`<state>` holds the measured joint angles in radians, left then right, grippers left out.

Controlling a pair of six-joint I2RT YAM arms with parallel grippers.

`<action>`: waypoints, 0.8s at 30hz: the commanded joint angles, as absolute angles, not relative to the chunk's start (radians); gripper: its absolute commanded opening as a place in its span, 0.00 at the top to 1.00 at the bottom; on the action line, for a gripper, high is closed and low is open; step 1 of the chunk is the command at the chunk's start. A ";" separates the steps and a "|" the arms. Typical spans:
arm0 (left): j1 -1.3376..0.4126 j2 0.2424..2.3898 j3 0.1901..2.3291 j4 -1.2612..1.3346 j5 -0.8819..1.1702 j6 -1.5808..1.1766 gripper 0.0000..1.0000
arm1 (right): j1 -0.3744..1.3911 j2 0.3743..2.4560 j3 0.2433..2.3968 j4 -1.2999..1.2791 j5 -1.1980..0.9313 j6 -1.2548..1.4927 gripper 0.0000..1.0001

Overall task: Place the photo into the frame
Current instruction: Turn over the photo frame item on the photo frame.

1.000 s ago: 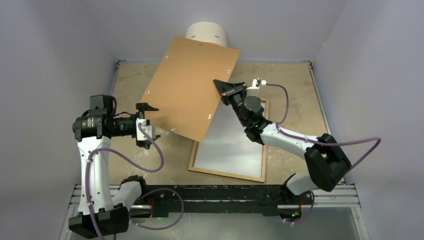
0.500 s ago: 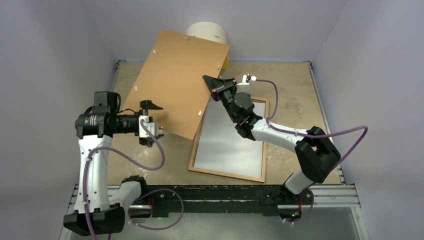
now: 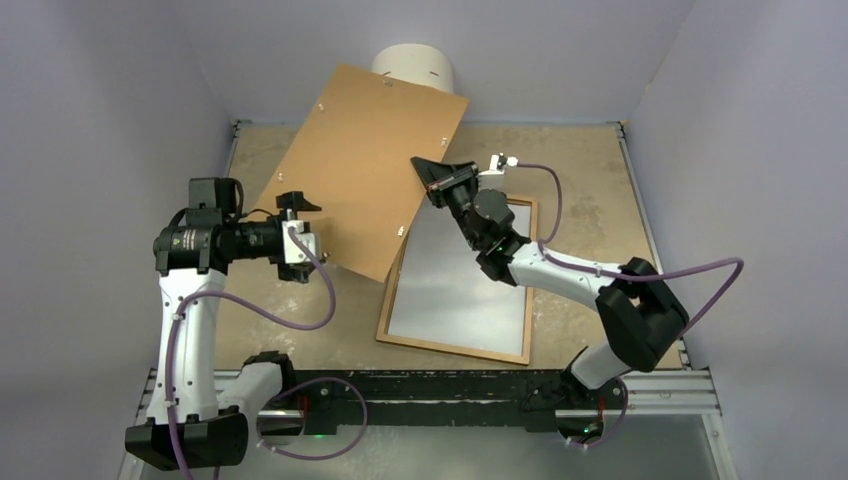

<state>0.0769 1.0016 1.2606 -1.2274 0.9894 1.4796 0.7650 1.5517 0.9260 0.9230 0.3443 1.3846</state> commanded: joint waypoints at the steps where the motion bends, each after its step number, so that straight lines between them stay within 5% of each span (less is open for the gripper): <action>1: 0.074 1.009 1.262 -1.166 0.955 1.470 0.03 | 0.769 1.447 0.910 1.041 0.284 1.435 1.00; 24: 0.074 1.048 1.332 -1.193 0.977 1.334 0.02 | 0.613 1.242 0.694 0.976 0.096 1.498 1.00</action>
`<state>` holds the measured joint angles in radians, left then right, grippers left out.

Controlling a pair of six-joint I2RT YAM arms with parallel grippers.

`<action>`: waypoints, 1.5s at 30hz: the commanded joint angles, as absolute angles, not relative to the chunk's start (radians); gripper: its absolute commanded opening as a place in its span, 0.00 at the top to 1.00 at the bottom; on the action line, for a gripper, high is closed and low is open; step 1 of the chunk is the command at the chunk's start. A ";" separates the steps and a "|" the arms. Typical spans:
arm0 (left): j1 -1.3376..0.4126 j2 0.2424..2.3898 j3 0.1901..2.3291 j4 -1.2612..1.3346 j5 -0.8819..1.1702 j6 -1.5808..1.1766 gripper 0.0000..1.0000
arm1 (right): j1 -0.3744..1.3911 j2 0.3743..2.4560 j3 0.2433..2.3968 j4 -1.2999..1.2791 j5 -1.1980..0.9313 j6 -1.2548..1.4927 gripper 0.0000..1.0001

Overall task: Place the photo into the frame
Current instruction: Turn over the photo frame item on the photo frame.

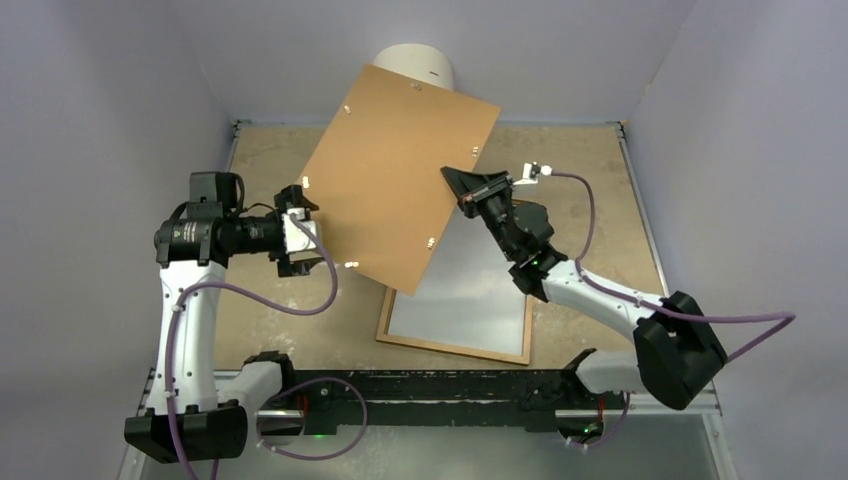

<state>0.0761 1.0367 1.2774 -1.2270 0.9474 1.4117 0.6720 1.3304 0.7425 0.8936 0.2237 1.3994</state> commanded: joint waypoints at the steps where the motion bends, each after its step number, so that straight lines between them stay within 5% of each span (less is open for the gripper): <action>1: 0.074 1.053 1.340 -1.205 0.980 1.326 0.01 | 0.580 1.219 0.670 0.969 0.061 1.511 1.00; 12: 0.074 1.110 1.374 -1.296 0.989 1.341 0.00 | 0.080 0.995 0.470 0.789 -0.566 1.541 1.00; 20: 0.074 1.152 1.298 -1.208 0.973 1.278 0.00 | -0.089 0.950 0.481 0.501 -0.807 1.320 1.00; 34: 0.074 1.329 1.220 -0.887 0.851 0.894 0.00 | -0.115 1.056 0.491 0.404 -0.801 1.075 1.00; 45: 0.069 1.382 1.196 -0.795 0.788 0.841 0.00 | -0.115 1.208 0.453 0.617 -0.788 1.097 1.00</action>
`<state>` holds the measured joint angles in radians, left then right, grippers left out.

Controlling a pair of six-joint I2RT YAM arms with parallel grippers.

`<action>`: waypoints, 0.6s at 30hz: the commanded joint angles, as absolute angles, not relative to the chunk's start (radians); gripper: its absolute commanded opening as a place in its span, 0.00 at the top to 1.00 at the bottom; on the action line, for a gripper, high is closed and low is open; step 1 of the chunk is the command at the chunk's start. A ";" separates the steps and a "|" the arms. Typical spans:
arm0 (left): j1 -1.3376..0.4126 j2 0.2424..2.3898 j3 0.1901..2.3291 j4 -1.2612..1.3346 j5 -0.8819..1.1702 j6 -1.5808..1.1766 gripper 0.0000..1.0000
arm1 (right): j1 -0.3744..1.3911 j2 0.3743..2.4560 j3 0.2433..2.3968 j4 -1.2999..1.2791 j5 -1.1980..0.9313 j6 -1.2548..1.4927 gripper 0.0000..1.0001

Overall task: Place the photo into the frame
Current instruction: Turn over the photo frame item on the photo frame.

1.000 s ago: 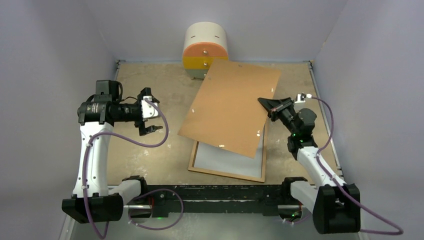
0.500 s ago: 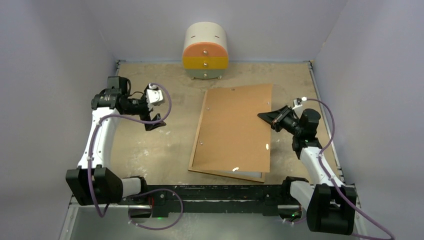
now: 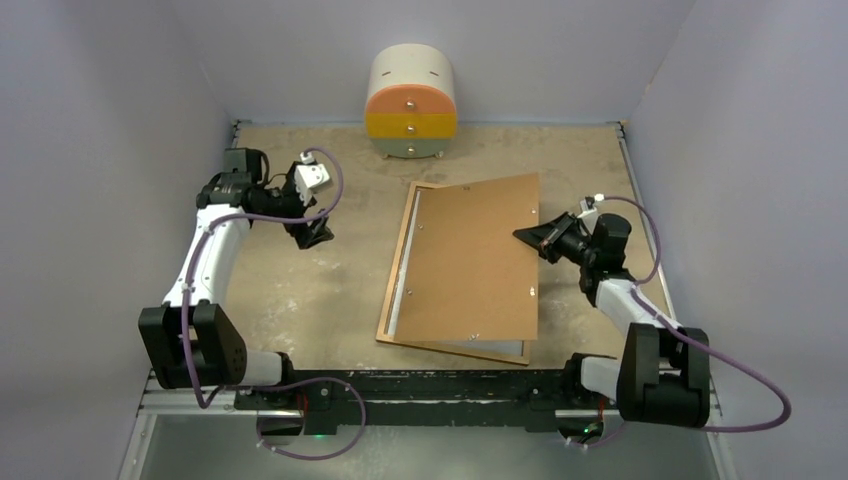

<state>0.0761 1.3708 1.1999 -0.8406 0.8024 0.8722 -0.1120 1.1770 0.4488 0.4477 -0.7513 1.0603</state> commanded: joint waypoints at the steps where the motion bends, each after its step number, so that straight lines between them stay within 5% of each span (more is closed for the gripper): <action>1: 0.068 1.384 1.194 -0.795 0.786 0.846 0.00 | -0.115 1.223 0.453 0.635 -0.793 1.099 1.00; 18: 0.048 1.401 1.180 -0.796 0.758 0.879 0.00 | -0.115 1.396 0.423 0.876 -0.832 1.175 1.00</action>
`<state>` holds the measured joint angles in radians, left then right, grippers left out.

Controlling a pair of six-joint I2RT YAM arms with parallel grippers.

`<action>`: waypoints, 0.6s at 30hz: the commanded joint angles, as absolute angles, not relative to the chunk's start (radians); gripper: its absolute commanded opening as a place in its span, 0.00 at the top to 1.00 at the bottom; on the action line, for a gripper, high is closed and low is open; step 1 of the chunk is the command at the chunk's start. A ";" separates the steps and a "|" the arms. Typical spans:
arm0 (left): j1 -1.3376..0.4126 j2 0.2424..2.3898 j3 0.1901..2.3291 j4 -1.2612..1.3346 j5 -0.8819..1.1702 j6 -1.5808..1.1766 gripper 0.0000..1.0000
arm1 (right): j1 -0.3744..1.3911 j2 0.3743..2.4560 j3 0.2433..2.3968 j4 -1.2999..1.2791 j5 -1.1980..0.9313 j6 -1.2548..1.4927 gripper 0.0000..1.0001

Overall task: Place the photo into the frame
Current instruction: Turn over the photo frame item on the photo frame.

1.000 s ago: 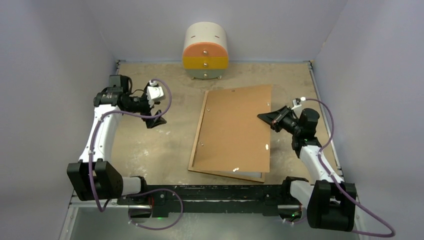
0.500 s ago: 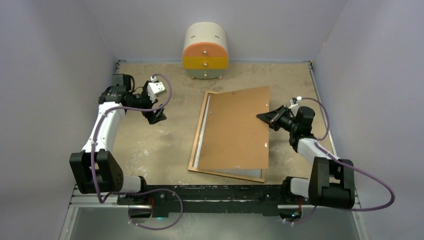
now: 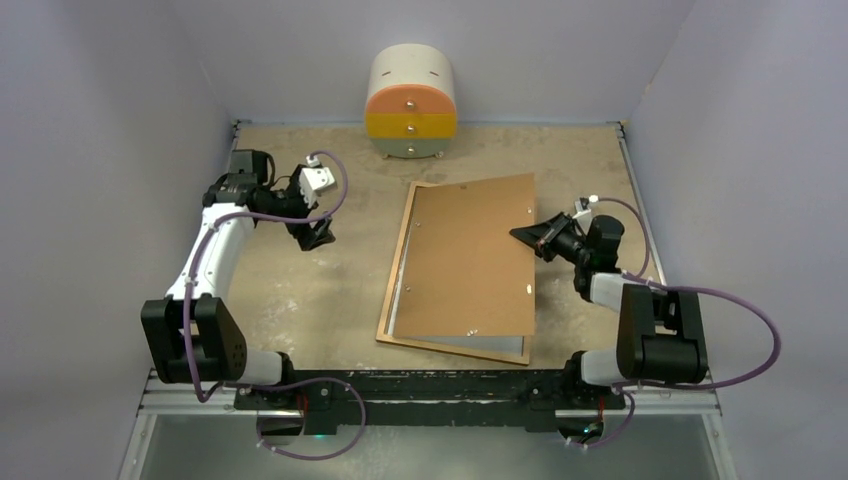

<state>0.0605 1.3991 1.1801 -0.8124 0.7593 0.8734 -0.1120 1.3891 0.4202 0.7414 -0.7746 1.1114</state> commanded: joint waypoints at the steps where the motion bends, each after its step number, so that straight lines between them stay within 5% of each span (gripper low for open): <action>1: 0.047 1.401 1.182 -0.796 0.757 0.880 0.00 | -0.115 1.400 0.422 0.884 -0.829 1.178 1.00; 18: 0.034 1.397 1.182 -0.813 0.752 0.893 0.00 | -0.115 1.424 0.409 0.881 -0.793 1.147 1.00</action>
